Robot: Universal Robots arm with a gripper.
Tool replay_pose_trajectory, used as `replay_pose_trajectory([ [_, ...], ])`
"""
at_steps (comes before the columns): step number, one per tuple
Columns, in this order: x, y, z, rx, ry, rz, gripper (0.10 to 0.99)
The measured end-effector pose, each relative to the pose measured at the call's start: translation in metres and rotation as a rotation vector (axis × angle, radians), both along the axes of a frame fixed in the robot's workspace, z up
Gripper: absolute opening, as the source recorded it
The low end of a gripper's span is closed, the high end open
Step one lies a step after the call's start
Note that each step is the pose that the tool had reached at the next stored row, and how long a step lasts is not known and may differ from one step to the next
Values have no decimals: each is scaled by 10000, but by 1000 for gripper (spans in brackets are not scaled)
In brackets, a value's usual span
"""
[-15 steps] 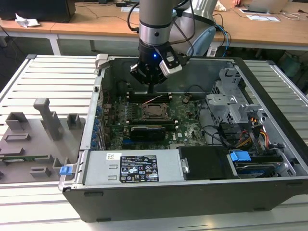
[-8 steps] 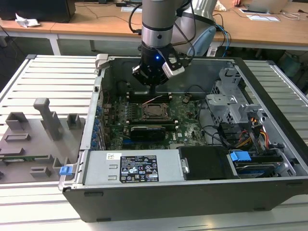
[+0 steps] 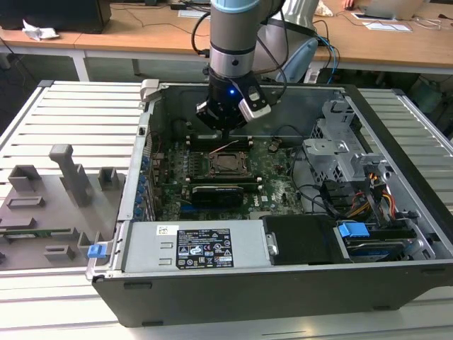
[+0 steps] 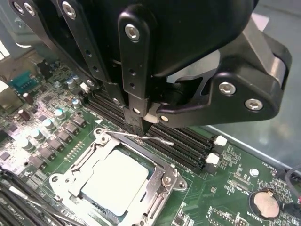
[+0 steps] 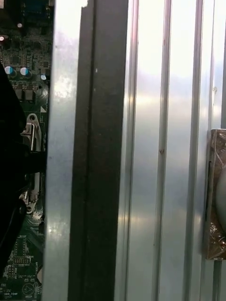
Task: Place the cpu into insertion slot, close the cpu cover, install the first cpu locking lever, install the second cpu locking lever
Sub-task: 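Install the first cpu locking lever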
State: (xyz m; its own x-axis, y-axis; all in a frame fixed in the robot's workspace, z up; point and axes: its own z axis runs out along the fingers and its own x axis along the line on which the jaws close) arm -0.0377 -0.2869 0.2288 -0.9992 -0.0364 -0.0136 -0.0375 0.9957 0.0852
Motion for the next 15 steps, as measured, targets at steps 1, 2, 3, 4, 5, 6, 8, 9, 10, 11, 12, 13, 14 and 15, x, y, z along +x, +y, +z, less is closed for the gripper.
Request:
replay_pose_trajectory([
  [1, 14, 1, -8, 0, 3, 2, 106],
  [2, 21, 5, -14, 1, 2, 4, 106],
  [3, 21, 16, -18, -1, 2, 16, 106],
  [4, 26, 28, -27, 1, 1, 46, 106],
  [5, 73, 30, -36, 0, 8, 48, 106],
  [6, 127, 30, -49, 1, 13, 48, 106],
  [8, 141, 30, -63, 1, 14, 49, 106],
  [9, 158, 30, -78, 1, 15, 49, 106],
  [10, 176, 30, -113, 1, 20, 48, 106],
  [11, 185, 30, -137, 0, 23, 48, 106],
  [12, 189, 30, -154, 0, 25, 48, 106],
  [13, 191, 30, -168, 1, 26, 47, 106],
  [14, 192, 30, -174, 1, 29, 47, 106],
  [15, 193, 30, -179, 0, 32, 48, 106],
])
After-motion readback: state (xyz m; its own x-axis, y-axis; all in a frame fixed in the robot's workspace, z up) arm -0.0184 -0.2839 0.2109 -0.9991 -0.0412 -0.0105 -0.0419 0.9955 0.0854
